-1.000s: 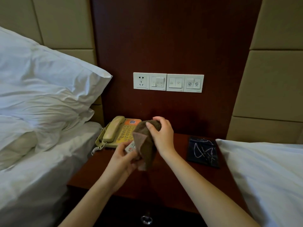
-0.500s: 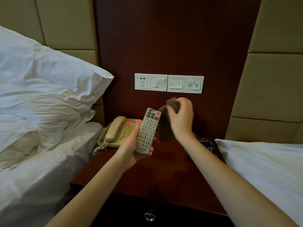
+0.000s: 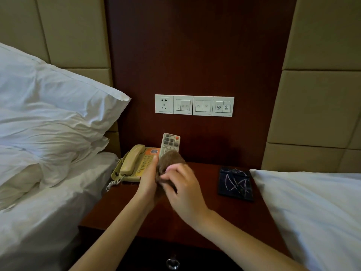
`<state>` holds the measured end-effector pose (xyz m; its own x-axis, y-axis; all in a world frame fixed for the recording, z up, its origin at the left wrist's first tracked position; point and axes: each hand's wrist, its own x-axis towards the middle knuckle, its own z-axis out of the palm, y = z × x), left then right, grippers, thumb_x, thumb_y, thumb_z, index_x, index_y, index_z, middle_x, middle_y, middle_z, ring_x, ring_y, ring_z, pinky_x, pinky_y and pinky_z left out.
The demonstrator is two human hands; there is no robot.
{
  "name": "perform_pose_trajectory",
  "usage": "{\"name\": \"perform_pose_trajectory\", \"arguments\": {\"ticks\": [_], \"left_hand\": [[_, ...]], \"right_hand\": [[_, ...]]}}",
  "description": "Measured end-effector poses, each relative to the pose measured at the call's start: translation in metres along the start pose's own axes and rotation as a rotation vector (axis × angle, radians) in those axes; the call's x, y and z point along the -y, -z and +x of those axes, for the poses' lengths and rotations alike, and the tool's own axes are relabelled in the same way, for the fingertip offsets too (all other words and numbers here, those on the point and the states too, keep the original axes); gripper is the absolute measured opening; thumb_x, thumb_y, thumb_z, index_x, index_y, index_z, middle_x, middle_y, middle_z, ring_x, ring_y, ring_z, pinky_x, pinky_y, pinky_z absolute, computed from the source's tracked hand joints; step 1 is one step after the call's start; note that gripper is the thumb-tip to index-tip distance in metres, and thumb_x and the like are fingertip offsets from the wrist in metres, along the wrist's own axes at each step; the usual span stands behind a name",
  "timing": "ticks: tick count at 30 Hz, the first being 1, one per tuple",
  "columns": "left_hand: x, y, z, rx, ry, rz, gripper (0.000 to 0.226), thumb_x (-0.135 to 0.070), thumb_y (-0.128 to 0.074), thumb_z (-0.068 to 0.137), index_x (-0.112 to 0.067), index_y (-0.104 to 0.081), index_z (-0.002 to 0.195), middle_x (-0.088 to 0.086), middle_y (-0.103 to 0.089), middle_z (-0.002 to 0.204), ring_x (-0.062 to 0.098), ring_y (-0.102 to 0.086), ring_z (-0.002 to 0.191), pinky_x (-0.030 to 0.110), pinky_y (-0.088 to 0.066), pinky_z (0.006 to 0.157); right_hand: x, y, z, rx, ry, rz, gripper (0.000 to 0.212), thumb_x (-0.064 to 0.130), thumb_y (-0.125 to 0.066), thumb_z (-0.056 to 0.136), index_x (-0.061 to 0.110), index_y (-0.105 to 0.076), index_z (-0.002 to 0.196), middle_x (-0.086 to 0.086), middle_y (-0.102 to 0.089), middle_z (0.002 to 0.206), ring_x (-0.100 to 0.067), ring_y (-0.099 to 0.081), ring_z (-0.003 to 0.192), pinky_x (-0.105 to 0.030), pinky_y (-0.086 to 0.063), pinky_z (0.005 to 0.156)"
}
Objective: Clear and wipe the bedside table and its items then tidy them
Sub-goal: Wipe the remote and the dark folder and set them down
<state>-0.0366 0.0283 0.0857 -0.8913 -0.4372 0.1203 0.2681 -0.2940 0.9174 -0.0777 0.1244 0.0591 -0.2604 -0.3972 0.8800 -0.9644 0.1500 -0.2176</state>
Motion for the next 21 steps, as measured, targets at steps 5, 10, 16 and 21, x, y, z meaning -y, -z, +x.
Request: {"name": "perform_pose_trajectory", "arguments": {"ticks": [5,10,16,21], "left_hand": [[0.005,-0.006,-0.011,0.075,0.042,0.099,0.041,-0.038,-0.028,0.100,-0.012,-0.060,0.097,0.008,-0.066,0.078,0.020,-0.062,0.062,0.031,-0.052,0.051],[0.010,-0.009,-0.021,0.131,0.063,0.156,0.041,-0.040,-0.030,0.100,-0.011,-0.058,0.100,0.004,-0.062,0.067,0.019,-0.058,0.051,0.028,-0.048,0.045],[-0.001,-0.014,-0.007,0.110,0.016,0.107,0.042,-0.041,-0.026,0.100,-0.013,-0.058,0.101,0.007,-0.064,0.076,0.018,-0.059,0.055,0.027,-0.049,0.046],[0.004,-0.010,0.004,0.000,-0.018,-0.008,0.034,-0.028,-0.031,0.101,-0.016,-0.063,0.097,0.009,-0.069,0.093,0.015,-0.068,0.082,0.029,-0.054,0.069]], "right_hand": [[-0.027,0.013,0.031,0.068,-0.008,-0.070,0.009,0.009,-0.053,0.087,0.003,-0.058,0.082,-0.005,-0.053,0.089,-0.009,-0.040,0.087,-0.018,-0.035,0.085],[-0.069,0.039,0.085,0.053,-0.213,-0.281,0.002,0.003,-0.054,0.090,0.003,-0.055,0.089,-0.010,-0.051,0.093,-0.023,-0.046,0.090,-0.037,-0.043,0.078],[-0.029,0.029,0.070,0.104,-0.239,-0.098,0.015,0.010,-0.053,0.093,0.006,-0.060,0.105,-0.002,-0.049,0.108,-0.014,-0.048,0.101,-0.020,-0.036,0.088],[-0.002,0.010,0.025,0.188,-0.100,-0.072,0.020,0.002,-0.051,0.090,0.007,-0.066,0.102,-0.007,-0.058,0.107,-0.019,-0.051,0.104,-0.025,-0.039,0.093]]}}
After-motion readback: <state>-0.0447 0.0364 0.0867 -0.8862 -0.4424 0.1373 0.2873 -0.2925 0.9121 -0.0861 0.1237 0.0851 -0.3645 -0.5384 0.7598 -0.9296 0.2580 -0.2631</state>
